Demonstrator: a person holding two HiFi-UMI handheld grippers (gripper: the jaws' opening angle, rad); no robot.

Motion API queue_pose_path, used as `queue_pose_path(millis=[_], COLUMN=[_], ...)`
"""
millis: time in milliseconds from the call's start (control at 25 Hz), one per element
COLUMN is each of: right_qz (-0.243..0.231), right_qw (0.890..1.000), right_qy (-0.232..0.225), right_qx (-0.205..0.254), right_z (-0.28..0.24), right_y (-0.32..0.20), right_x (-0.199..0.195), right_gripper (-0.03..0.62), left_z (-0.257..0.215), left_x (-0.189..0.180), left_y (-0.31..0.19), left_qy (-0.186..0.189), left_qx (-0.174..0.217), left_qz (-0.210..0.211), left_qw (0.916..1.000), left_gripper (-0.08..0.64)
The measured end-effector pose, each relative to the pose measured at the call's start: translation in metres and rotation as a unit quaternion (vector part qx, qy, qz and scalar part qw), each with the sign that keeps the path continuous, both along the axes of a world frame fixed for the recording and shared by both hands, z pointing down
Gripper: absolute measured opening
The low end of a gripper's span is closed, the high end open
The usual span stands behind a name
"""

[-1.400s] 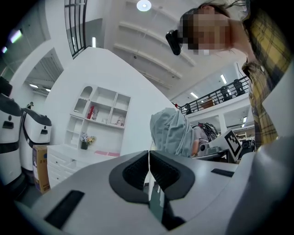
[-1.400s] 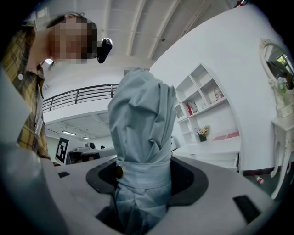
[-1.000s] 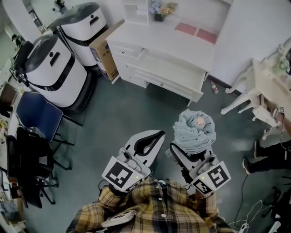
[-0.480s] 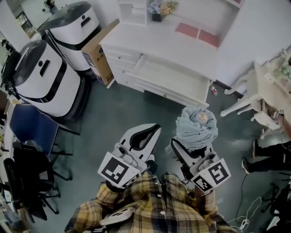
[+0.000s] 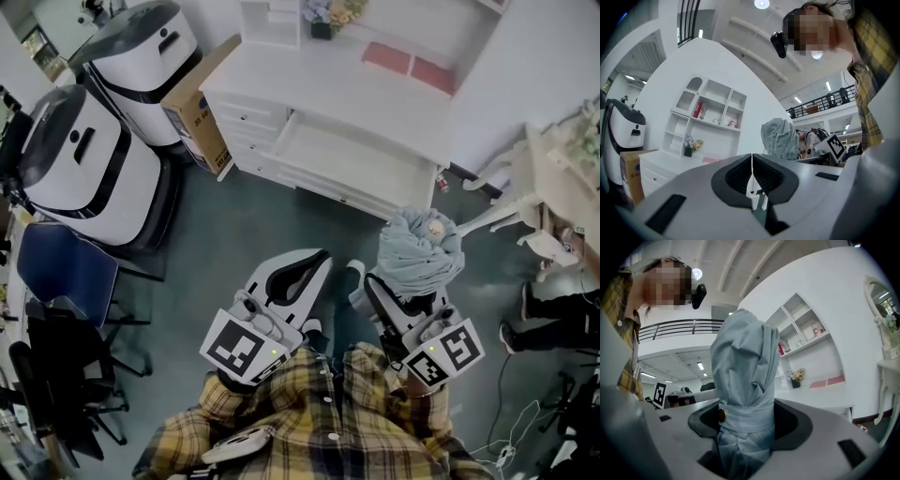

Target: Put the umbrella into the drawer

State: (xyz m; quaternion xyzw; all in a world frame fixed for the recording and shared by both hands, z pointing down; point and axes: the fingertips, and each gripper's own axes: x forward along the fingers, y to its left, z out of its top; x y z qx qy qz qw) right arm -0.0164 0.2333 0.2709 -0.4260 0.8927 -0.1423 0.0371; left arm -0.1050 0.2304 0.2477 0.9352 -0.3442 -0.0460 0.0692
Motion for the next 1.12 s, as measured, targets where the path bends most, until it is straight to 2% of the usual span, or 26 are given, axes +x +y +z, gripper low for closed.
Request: queue_pose_path(millis=[320, 600, 1120], right_qz=[-0.026, -0.053, -0.064], right_qw=[1.000, 0.998, 0.997], right_qy=[-0.009, -0.004, -0.003], right_qx=[-0.013, -0.034, -0.037], right_z=[0.017, 0.025, 0.015], right_y=[-0.069, -0.160, -0.338], right_x=[-0.004, -0.002, 0.063], right_gripper=[0.287, 0.287, 0.287], left_z=[0.014, 0.021, 0.006], left_x=[-0.005, 0.004, 0.071], left_y=[-0.051, -0.139, -0.324], left_qy=[-0.010, -0.005, -0.003], left_qx=[-0.010, -0.028, -0.019], left_qz=[-0.026, -0.046, -0.053], left_qw=[0.9996, 0.9985, 0.9984], left_gripper=[0.025, 0.025, 0.025])
